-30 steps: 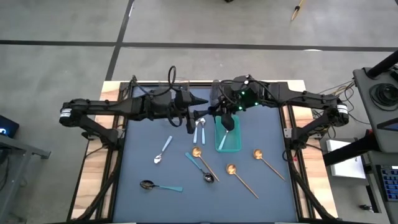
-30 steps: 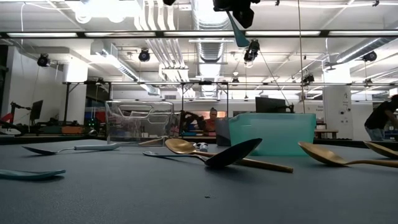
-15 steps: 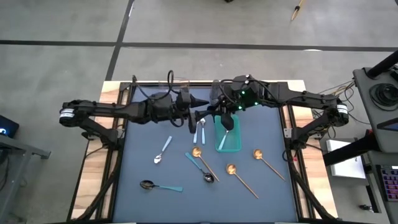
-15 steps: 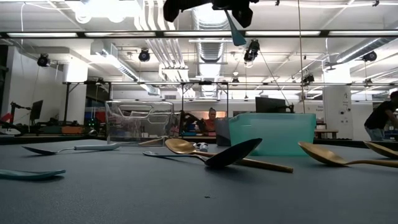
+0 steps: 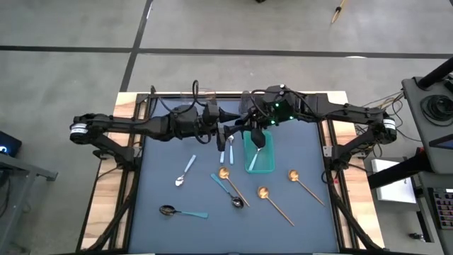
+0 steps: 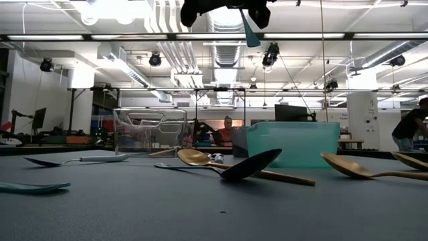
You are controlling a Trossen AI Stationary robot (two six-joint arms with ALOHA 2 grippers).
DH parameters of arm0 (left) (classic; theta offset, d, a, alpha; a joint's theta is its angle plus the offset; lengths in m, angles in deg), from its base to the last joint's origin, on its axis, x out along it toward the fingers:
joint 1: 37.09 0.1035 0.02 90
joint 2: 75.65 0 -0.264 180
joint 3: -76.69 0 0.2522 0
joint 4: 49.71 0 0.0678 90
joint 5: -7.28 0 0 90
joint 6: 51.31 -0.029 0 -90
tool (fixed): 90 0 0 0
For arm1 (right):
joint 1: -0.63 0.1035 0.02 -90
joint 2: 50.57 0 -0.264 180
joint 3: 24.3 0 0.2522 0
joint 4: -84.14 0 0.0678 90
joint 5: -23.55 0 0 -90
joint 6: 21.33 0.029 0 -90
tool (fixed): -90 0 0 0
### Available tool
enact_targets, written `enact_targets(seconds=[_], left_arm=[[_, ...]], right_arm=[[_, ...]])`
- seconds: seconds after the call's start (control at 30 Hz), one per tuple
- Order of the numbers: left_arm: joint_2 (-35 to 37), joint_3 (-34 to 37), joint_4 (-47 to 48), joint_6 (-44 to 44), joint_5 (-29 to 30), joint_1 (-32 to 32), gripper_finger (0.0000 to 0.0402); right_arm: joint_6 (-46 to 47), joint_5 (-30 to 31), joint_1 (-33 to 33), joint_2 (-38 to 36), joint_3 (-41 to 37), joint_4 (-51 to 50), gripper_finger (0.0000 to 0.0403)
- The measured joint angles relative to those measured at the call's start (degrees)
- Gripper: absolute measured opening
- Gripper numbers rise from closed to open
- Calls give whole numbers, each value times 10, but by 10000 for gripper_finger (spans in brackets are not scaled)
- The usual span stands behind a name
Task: Sort silverware by color (type)
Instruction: Put the blue spoon into the black bin
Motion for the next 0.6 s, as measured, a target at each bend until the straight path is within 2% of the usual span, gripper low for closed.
enact_targets(seconds=[0.17, 0.3, 0.6], left_arm=[[-6, 0, -31, 9, -3, -1, 176], [-6, 0, -29, 8, -5, 0, 149], [-6, -1, -23, 4, -7, 0, 13]], right_arm=[[6, 0, 0, 0, 0, 0, 13], [6, 1, 1, 1, 0, 0, 13], [6, -11, 2, 2, -1, -2, 13]])
